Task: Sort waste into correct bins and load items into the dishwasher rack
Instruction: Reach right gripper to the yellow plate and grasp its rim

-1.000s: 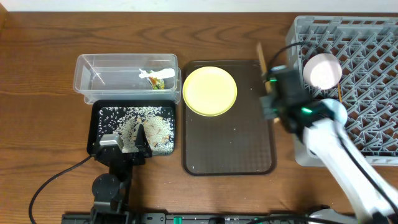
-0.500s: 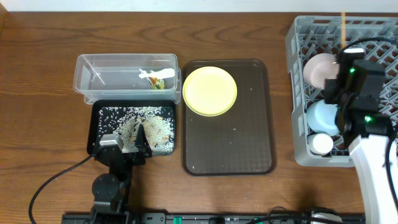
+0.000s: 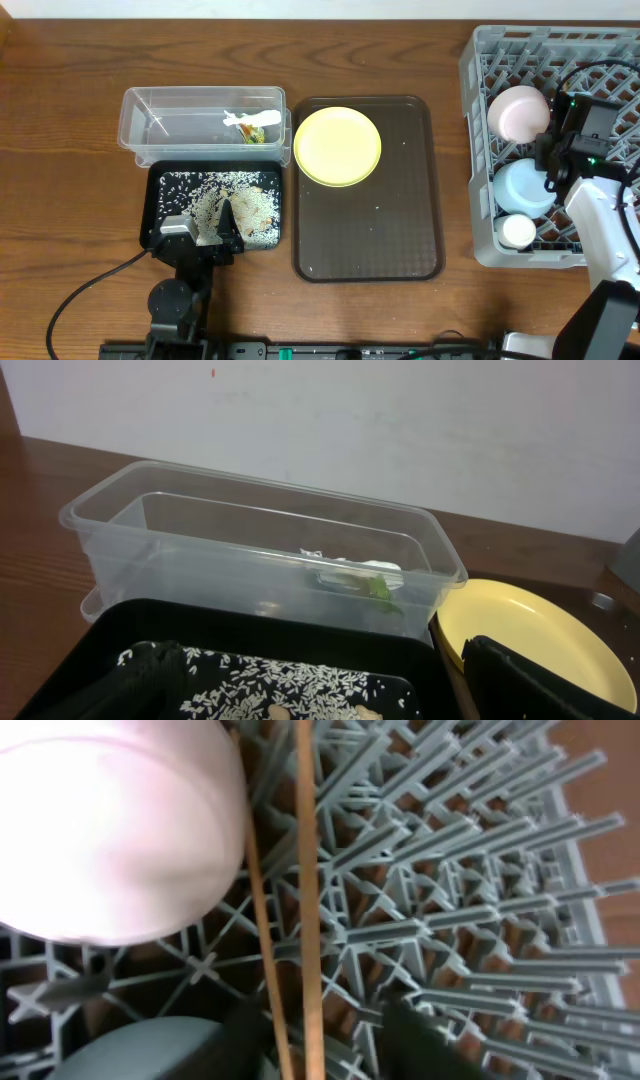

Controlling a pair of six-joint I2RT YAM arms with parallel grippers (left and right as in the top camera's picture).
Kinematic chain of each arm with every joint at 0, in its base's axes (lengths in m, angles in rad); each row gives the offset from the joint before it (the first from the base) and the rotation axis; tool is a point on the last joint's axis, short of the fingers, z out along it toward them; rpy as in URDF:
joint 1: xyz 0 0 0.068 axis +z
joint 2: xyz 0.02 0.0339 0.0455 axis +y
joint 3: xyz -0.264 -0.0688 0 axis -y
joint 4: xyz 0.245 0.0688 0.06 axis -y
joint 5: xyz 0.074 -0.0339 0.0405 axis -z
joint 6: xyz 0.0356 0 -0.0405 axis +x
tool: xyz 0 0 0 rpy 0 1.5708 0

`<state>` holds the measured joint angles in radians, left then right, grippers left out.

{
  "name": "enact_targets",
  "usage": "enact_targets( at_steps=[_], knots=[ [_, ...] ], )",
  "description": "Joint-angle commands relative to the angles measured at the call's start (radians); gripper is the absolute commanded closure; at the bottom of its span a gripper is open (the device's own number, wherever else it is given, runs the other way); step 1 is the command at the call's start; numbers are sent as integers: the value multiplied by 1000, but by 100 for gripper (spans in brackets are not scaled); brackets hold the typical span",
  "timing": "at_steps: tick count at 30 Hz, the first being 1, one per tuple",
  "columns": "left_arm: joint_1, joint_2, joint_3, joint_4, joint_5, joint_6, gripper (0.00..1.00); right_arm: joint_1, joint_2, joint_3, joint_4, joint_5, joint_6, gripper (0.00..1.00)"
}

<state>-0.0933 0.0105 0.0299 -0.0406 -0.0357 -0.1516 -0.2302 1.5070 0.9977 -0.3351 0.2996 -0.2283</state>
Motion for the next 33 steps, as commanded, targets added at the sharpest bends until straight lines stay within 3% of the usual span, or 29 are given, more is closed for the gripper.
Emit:
enact_targets(
  at_steps=[1, 4, 6, 12, 16, 23, 33],
  knots=[
    [5, -6, -26, -26, -8, 17, 10, 32, -91, 16, 5, 16, 17, 45],
    [5, -6, -26, -26, -8, 17, 10, 91, -181, 16, -24, -79, 50, 43],
    [5, -6, -26, -26, -8, 17, 10, 145, -235, 16, -56, -187, 88, 48],
    [5, -6, -26, -26, -8, 17, 10, 365, -311, 15, -177, -505, 311, 48],
    [5, -6, -26, -26, -8, 17, 10, 533, -264, -13, -185, -471, 402, 44],
    [5, -6, -26, -26, -8, 17, 10, 671, -52, -37, -145, -221, 777, 43],
    [5, -6, -26, -26, -8, 17, 10, 672, 282, -37, 166, -332, 808, 46]
  ],
)
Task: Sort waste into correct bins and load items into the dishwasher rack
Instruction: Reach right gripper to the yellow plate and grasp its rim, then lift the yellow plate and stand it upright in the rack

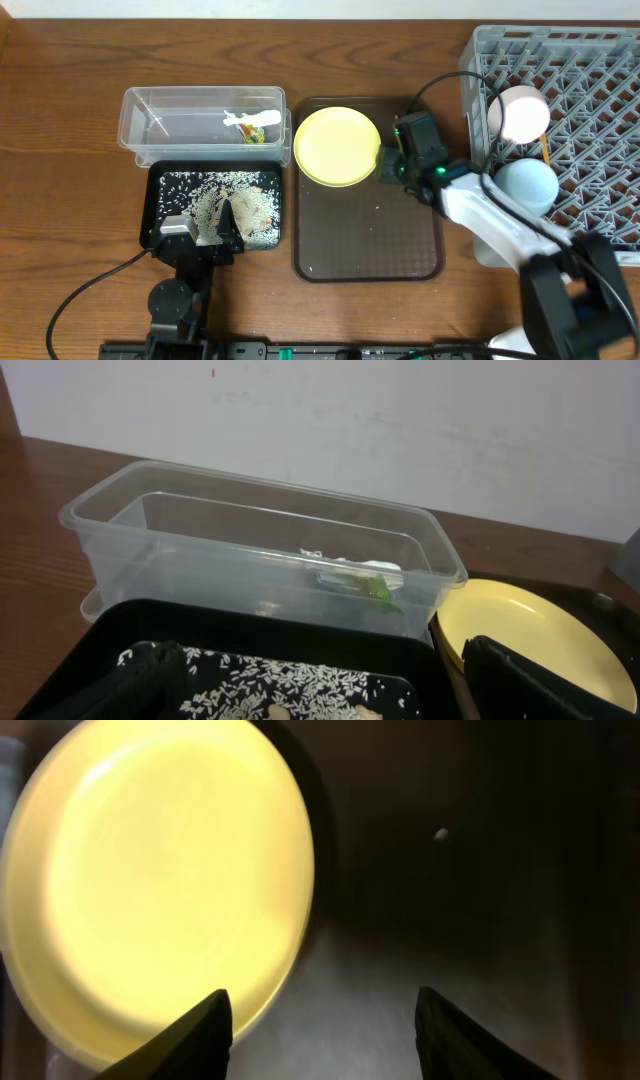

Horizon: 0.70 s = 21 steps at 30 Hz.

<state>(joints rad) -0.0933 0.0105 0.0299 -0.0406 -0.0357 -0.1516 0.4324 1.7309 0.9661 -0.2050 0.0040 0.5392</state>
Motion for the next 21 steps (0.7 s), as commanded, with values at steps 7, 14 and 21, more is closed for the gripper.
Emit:
enact_targets(
  at_steps=[7, 14, 21],
  knots=[
    [5, -6, -26, -26, -8, 17, 10, 11, 159, -5, 93, -80, 76, 72],
    [5, -6, -26, -26, -8, 17, 10, -29, 92, -5, -18, -40, 73, 99],
    [5, -6, -26, -26, -8, 17, 10, -129, -219, -5, -112, 38, -136, 99]
  ],
)
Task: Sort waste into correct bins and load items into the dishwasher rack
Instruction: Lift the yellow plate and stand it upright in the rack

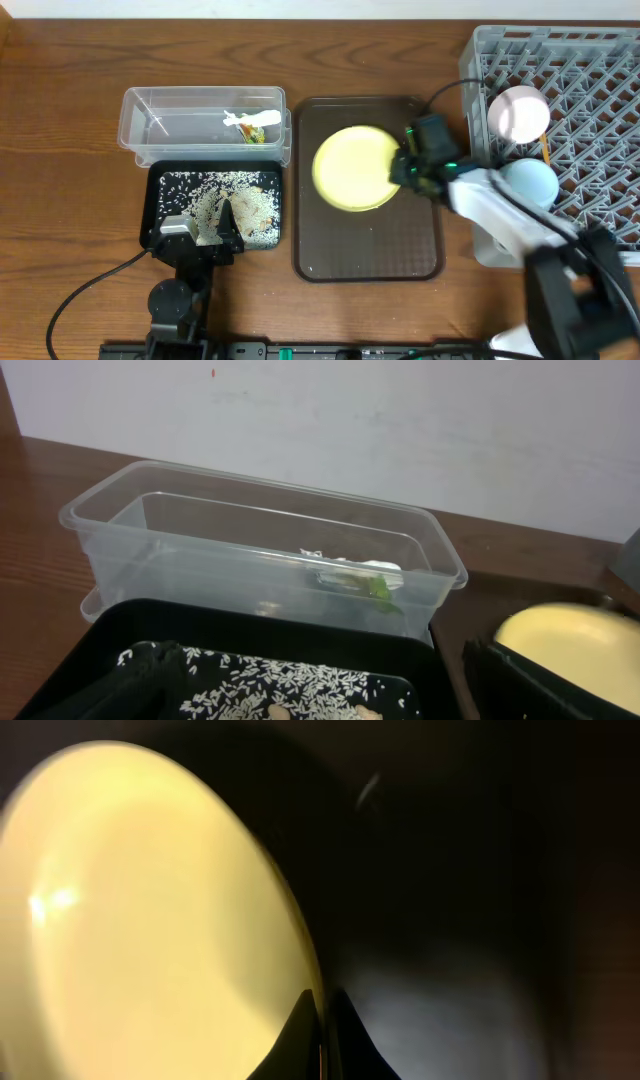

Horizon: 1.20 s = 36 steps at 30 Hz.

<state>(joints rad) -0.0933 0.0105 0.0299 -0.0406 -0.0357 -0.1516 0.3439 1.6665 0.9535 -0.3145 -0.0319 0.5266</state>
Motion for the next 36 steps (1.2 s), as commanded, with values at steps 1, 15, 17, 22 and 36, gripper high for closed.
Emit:
enact_targets(
  at_steps=[1, 15, 17, 22, 36],
  knots=[
    [5, -6, -26, -26, -8, 17, 10, -55, -215, 8, -11, 119, -171, 99],
    [5, -6, -26, -26, -8, 17, 10, -192, -718, 8, -32, 1045, -664, 99],
    [5, -6, -26, -26, -8, 17, 10, -221, -722, 8, -15, 1086, -731, 99],
    [5, -6, -26, -26, -8, 17, 10, -304, -681, 8, 45, 1101, -897, 99],
    [5, -6, -26, -26, -8, 17, 10, -488, -408, 8, 266, 1063, -1199, 99]
  ],
)
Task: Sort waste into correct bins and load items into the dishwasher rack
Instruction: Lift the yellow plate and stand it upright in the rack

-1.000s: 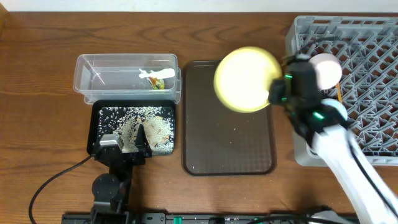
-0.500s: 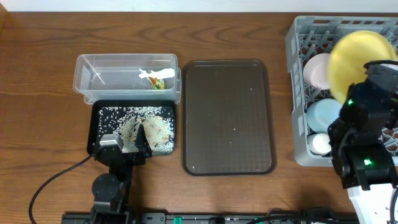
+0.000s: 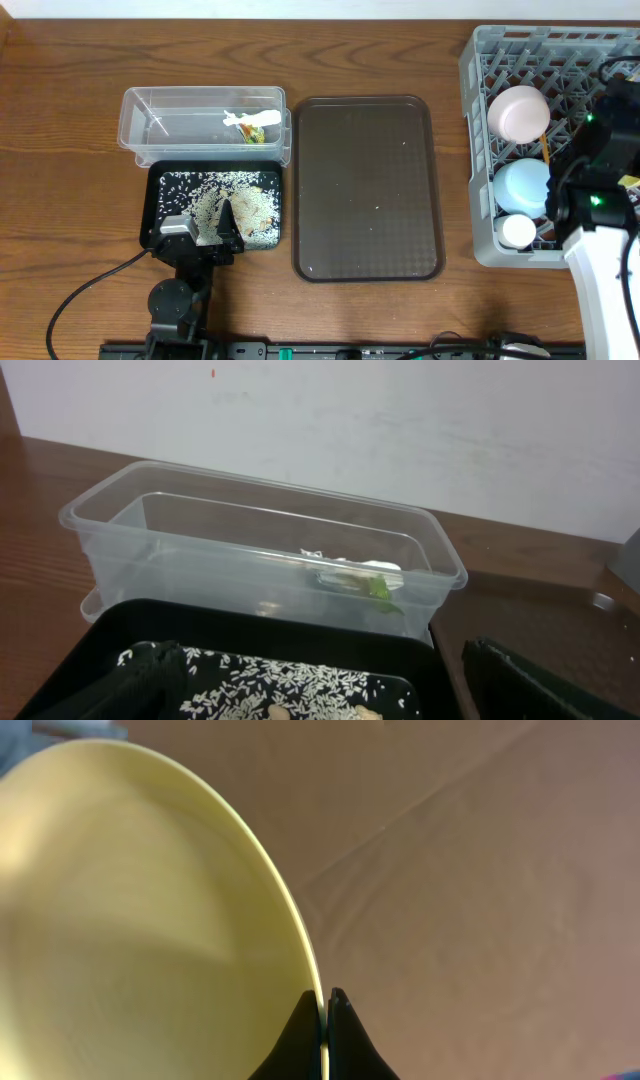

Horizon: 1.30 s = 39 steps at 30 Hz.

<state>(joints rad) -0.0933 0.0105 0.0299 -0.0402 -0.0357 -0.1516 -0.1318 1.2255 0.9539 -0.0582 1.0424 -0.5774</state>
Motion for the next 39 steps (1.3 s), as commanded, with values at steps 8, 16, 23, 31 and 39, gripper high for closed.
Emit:
enact_targets(
  at_steps=[8, 16, 23, 31, 39],
  knots=[
    [5, -6, -26, -26, -8, 17, 10, -30, 175, 7, 54, -16, -98, 99],
    [5, -6, -26, -26, -8, 17, 10, 2, 204, 7, 97, -82, -42, 1],
    [5, -6, -26, -26, -8, 17, 10, 53, 76, 7, -14, -217, 202, 1],
    [5, -6, -26, -26, -8, 17, 10, 110, -198, 8, -333, -706, 545, 1],
    [5, -6, -26, -26, -8, 17, 10, 226, -442, 8, -664, -1176, 721, 1]
  ],
)
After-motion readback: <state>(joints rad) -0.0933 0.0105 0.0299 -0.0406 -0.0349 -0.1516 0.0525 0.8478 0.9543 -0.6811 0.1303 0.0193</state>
